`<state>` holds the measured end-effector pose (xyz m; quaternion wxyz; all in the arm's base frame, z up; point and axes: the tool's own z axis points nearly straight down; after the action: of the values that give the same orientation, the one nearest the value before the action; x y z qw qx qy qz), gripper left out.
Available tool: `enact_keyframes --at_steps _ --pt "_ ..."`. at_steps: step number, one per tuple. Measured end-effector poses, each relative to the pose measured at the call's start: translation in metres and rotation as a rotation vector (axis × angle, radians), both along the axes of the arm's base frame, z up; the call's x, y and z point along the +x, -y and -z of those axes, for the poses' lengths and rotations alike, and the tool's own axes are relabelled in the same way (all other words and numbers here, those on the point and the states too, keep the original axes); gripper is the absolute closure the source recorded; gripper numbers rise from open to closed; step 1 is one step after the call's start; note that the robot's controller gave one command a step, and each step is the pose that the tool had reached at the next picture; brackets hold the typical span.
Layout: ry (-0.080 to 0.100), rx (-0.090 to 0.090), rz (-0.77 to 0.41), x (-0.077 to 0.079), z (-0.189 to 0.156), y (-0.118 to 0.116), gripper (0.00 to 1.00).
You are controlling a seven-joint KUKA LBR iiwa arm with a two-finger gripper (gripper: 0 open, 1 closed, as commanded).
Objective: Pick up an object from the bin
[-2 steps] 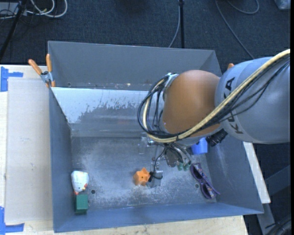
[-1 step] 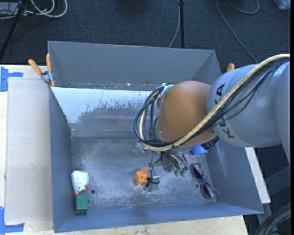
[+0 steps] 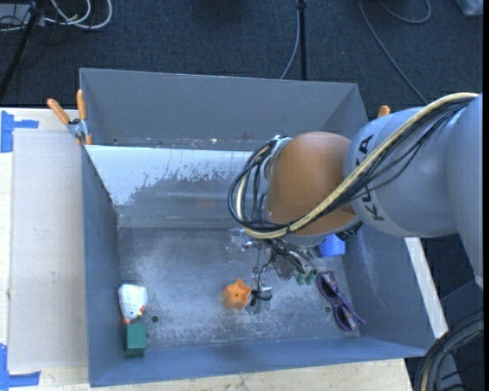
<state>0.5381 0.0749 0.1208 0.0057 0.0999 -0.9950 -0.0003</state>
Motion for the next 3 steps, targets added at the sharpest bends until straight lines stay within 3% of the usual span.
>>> enact_keyframes --at_steps 1,2,3 --pt "0.017 0.005 -0.25 -0.011 0.048 0.002 1.0" --pt "0.017 0.005 -0.249 -0.011 0.048 0.002 1.0" --pt "0.017 0.006 -0.234 -0.003 -0.059 -0.001 1.0"
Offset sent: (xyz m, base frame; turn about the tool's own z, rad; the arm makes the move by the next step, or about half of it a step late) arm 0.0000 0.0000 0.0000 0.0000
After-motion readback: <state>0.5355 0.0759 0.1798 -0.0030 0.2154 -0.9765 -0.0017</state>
